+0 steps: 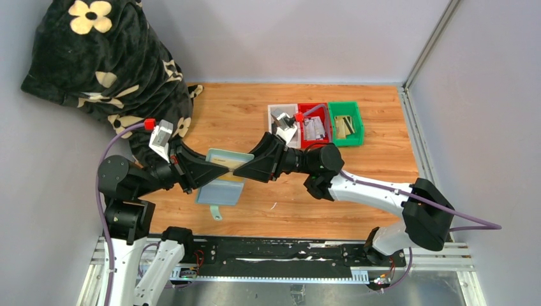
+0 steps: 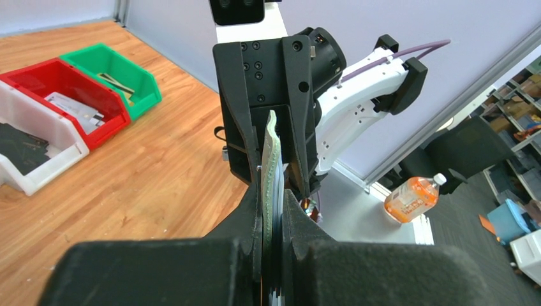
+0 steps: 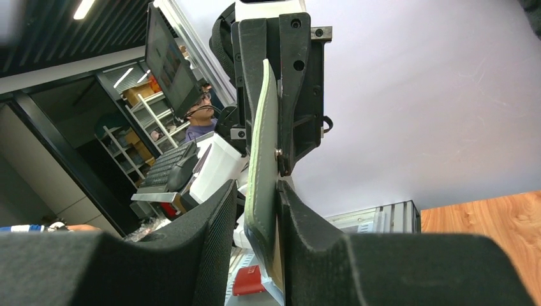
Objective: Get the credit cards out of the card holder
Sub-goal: Remove the credit card from the card holder.
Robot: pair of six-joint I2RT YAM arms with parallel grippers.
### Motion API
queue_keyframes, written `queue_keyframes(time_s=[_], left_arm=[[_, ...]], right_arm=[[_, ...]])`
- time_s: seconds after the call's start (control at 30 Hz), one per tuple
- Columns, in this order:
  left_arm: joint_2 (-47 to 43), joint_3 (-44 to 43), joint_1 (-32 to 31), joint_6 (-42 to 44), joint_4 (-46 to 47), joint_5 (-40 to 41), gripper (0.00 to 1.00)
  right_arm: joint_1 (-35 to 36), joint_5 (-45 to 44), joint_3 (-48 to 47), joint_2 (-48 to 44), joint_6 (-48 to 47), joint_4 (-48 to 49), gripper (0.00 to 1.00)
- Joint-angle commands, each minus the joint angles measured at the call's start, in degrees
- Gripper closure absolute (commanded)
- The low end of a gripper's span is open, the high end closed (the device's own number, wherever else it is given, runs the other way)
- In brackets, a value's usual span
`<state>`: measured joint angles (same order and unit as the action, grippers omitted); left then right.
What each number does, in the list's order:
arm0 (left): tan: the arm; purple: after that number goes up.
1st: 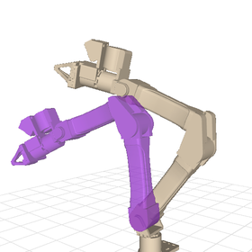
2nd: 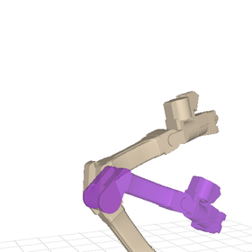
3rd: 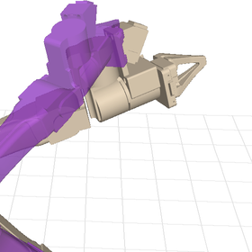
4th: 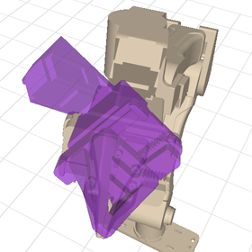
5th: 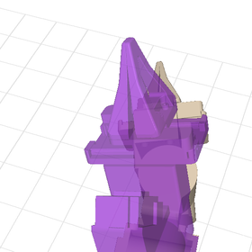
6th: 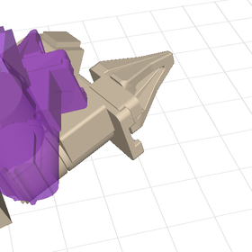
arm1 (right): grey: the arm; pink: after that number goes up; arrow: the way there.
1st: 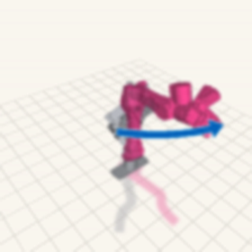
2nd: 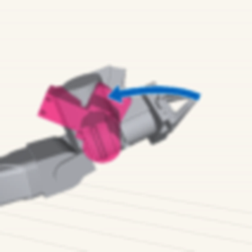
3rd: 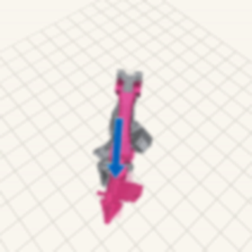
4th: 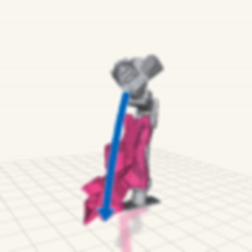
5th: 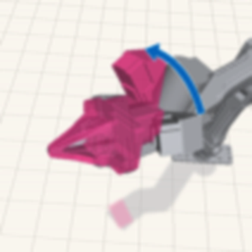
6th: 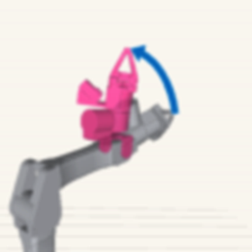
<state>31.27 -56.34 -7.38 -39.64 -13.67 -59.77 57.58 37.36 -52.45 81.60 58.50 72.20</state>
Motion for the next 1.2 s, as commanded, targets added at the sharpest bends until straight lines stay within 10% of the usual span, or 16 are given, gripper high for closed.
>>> queue_keyframes(time_s=[0.0, 0.2, 0.43, 0.53, 0.6, 0.7, 0.87, 1.17], left_arm=[[-0.42, 0.03, -0.27, -1.50, 2.01, 0.40, 1.00], [-0.59, 0.26, -0.27, -4.16, 4.20, 1.44, 1.00], [-0.46, 0.19, -0.27, -4.22, 3.69, 1.57, 1.00], [-0.55, -0.48, -0.27, 1.67, -2.65, 1.31, 0.69], [-0.23, -1.41, -0.27, 7.14, -7.55, 0.54, 0.41], [1.24, -3.45, -0.27, 14.49, -14.02, -1.54, 0.27], [3.97, -5.75, -0.27, 22.62, -19.92, -5.30, 0.30], [5.88, -3.08, -0.27, 25.43, -21.38, -7.25, 0.51]], right_arm=[[-0.45, -0.15, 2.08, 0.40, 2.09, 6.78, 0.64], [-0.54, -1.66, 4.83, 0.22, 2.91, 9.86, 0.61], [-1.32, 1.39, 1.88, 0.63, 4.00, 6.29, 1.00], [-3.68, 6.70, -1.15, -0.48, 5.50, -0.58, 1.00], [-5.34, 13.46, -3.95, -1.49, 3.99, -11.11, 1.00], [-6.16, 20.13, -10.54, -3.80, -10.27, -40.10, 1.00], [-5.81, 17.82, -25.86, -3.21, -41.21, -88.48, 1.00], [-5.42, 17.35, -37.84, 0.96, -51.72, -106.12, 1.00]])
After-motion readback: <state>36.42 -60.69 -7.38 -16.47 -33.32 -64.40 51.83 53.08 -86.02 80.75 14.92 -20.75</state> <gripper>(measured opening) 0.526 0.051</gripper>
